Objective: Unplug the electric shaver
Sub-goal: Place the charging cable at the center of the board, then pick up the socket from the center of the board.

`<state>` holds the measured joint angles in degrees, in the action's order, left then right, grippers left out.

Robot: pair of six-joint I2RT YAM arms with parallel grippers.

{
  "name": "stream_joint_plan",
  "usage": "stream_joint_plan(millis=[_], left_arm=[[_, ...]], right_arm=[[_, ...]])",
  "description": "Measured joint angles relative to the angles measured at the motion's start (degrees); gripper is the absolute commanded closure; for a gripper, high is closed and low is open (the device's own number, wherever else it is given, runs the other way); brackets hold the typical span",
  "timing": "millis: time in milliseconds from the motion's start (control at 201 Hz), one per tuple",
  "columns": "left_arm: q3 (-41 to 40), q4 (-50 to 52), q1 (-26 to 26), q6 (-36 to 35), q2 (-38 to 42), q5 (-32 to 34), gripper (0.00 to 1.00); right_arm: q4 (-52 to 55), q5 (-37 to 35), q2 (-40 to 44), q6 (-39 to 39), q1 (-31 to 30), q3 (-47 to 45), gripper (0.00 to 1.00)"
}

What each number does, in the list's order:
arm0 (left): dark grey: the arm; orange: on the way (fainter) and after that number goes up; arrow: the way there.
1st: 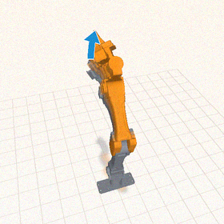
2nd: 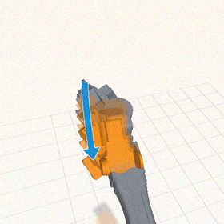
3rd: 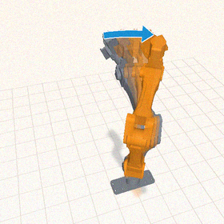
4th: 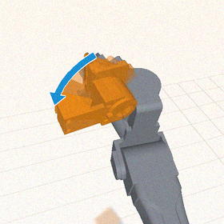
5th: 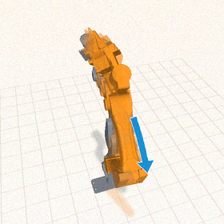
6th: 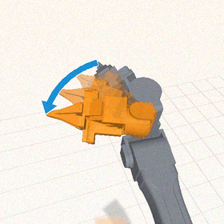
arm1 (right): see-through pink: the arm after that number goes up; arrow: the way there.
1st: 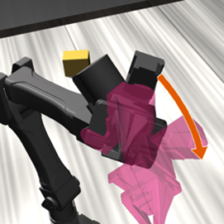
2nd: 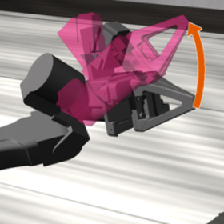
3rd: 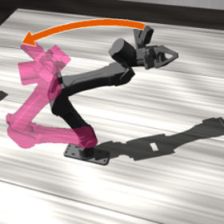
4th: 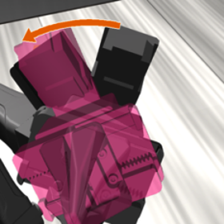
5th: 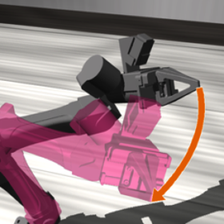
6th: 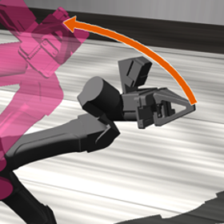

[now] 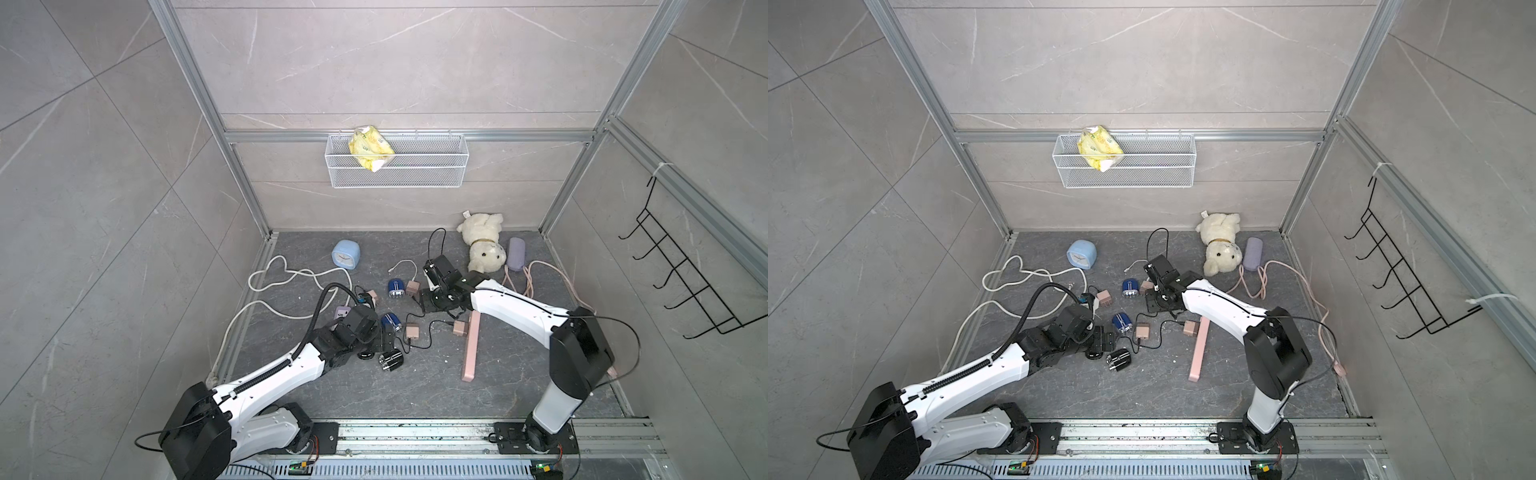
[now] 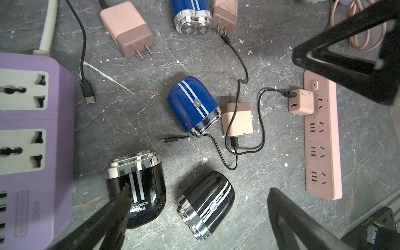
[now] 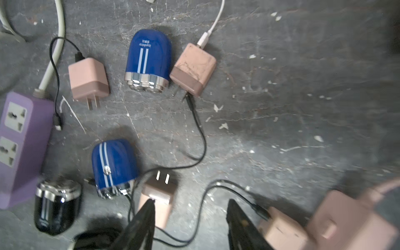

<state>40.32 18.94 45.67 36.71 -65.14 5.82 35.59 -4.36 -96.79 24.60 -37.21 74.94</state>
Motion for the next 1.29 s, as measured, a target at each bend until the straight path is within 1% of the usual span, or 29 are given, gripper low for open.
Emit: stream_joint_plan(millis=[134,249,309,523,682,896,951,995,1025,1110,1165,1239,1289], left_arm=[[0.02,-0.04,1.29,-0.94,-0.09,0.04,0.01],[0.07,-0.15,2.01,-1.53,-0.48,0.02,0.01],[0.17,-0.28,2.27,-2.03,-0.87,-0.02,0.01],[2.67,-0.63,3.08,-3.85,-1.99,-0.09,0.01],[3.39,-1.81,3.39,-4.22,-2.03,-0.42,0.01],[3.39,-2.56,3.58,-4.46,-2.23,-0.76,0.01],[3.39,-2.6,3.58,-4.59,-2.23,-1.01,0.01],[3.39,-2.67,3.58,-4.7,-2.23,-1.25,0.01],[3.39,-2.69,3.58,-4.81,-2.23,-1.42,0.01],[3.39,-2.69,3.58,-5.09,-2.23,-1.51,0.01],[3.43,-2.67,3.58,-5.31,-2.23,-1.55,0.01],[3.89,-2.64,3.58,-5.49,-2.32,-1.73,0.01],[4.42,-2.69,3.58,-5.51,-2.49,-1.95,0.01]], right_arm=[[2.84,-3.58,7.04,2.71,0.37,-6.51,0.38],[5.46,-5.4,10.43,5.46,0.44,-13.49,0.35],[7.1,-6.64,11.63,7.21,0.44,-16.35,0.35],[9.25,-9.64,16.68,11.89,0.48,-21.92,0.34],[8.68,-10.21,16.63,13.64,0.48,-24.0,0.33],[5.44,-9.07,12.76,15.3,0.81,-27.1,0.36],[4.35,-8.39,12.44,15.54,1.01,-27.91,0.39],[3.32,-7.67,12.39,15.78,1.25,-28.72,0.44],[2.75,-7.1,12.37,15.8,1.36,-29.18,0.49],[0.72,-5.68,12.37,16.68,1.57,-30.42,0.69],[-0.13,-5.38,12.44,17.07,1.57,-31.01,0.8],[-1.29,-4.63,13.38,16.79,1.73,-31.76,0.9],[-1.64,-4.28,14.12,16.61,1.73,-32.35,0.93]])
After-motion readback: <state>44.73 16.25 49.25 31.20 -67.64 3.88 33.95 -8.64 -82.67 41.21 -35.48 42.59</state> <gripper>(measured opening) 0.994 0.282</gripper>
